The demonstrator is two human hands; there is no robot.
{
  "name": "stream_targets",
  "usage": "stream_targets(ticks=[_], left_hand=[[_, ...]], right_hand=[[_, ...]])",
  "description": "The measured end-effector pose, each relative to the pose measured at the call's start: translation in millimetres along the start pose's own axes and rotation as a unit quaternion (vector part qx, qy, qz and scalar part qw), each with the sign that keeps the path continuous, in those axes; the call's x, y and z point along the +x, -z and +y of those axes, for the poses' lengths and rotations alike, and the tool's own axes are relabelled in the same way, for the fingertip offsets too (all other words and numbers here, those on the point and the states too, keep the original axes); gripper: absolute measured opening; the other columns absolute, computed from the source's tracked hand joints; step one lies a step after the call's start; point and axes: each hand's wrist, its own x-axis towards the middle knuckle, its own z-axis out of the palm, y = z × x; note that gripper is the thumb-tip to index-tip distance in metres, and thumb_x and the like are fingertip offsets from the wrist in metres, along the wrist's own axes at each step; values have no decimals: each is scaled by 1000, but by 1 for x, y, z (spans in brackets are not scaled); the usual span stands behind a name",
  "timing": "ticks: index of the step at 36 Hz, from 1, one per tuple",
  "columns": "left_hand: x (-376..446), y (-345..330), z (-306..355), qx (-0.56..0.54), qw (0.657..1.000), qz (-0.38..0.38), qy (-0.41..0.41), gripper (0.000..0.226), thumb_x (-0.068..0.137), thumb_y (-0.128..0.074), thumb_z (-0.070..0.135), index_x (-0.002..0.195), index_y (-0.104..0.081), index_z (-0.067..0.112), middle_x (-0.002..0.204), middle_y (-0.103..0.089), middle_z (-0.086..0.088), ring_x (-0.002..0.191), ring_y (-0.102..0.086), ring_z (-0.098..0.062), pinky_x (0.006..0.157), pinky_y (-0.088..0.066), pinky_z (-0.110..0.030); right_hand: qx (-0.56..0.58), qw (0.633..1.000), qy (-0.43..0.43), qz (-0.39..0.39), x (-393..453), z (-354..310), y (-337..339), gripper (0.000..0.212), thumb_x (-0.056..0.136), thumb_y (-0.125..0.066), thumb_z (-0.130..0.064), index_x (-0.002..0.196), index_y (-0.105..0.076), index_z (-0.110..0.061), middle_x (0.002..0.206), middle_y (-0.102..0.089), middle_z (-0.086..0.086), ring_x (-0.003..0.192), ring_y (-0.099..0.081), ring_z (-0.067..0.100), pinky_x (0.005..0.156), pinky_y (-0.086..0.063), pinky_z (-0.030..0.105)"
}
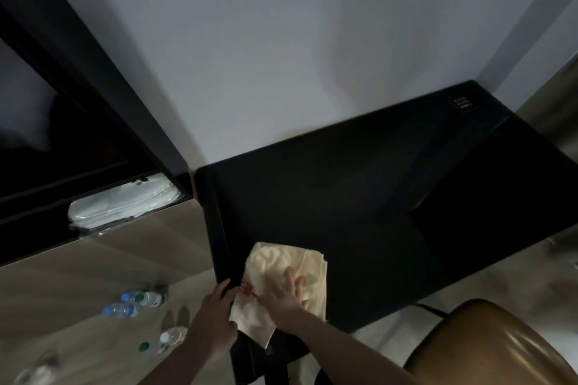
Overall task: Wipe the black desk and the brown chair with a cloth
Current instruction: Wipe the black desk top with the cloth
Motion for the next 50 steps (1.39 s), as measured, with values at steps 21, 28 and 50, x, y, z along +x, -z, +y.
stream_targets(ticks=[21, 28, 50], left_hand=[[52, -39, 154, 59, 988, -85, 118, 104, 93, -36, 75, 150, 37, 27, 156, 45, -12, 146, 21, -55, 117, -15, -68], [70, -30, 129, 75, 985, -98, 123, 105, 93, -36, 75, 142, 45, 28, 154, 47, -11, 145, 23, -55, 116, -16, -69], [188, 69, 54, 83, 989, -88, 89, 110, 89, -49, 73, 149, 35, 37, 158, 43, -2, 147, 22, -53, 116, -10, -71]], right_hand=[[-62, 984, -28, 167, -50, 107, 177, 71, 99, -56, -36, 160, -19, -37, 168, -7, -4, 153, -17, 26, 121, -30, 43], [-74, 985, -20, 157, -40, 83, 179, 73, 100, -56, -35, 160, -16, -36, 170, 0, -2, 156, -7, 27, 122, -27, 45], [-97, 983, -51, 149, -15, 50, 172, 76, 97, -56, -37, 160, -14, -36, 169, 3, -6, 156, -4, 26, 124, -22, 43]])
